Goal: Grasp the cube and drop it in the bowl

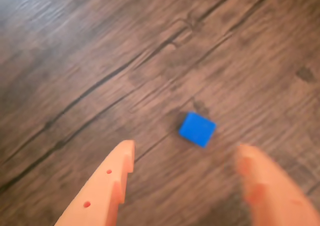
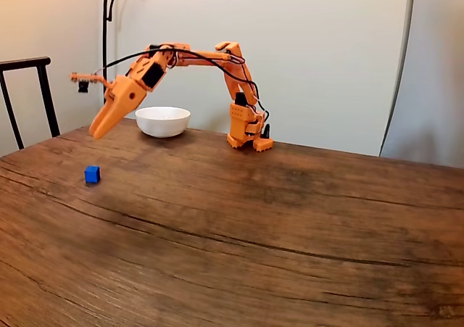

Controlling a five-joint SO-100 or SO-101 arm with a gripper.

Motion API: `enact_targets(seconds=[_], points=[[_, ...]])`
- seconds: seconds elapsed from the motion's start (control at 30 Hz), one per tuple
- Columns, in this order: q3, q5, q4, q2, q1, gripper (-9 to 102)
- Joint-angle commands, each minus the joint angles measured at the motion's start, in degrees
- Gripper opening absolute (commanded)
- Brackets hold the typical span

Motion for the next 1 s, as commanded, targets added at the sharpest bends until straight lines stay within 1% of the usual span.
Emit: enact_targets(seconds=[0.0,0.1,0.27,0.37,0.43,0.5,0.7,0.97], points=[[-3.3,-2.2,-2.5,-2.3,-0.8,39],[-6.5,-3.5,-4.6,-7.5,-1.1,40],[-16.3,-3.4,-3.9,-15.6,-1.0,41],[-20.6,-4.6,-3.9,-19.9,-0.6,47],[-22.6,-5.1,-1.8,-21.7,-0.6,53],[-25.0,-6.2,2.3,-22.9,-0.6,55],[-34.3,-6.5,14.0,-23.7,0.4,55],[-35.9,-9.4,14.6,-27.1,0.7,55]])
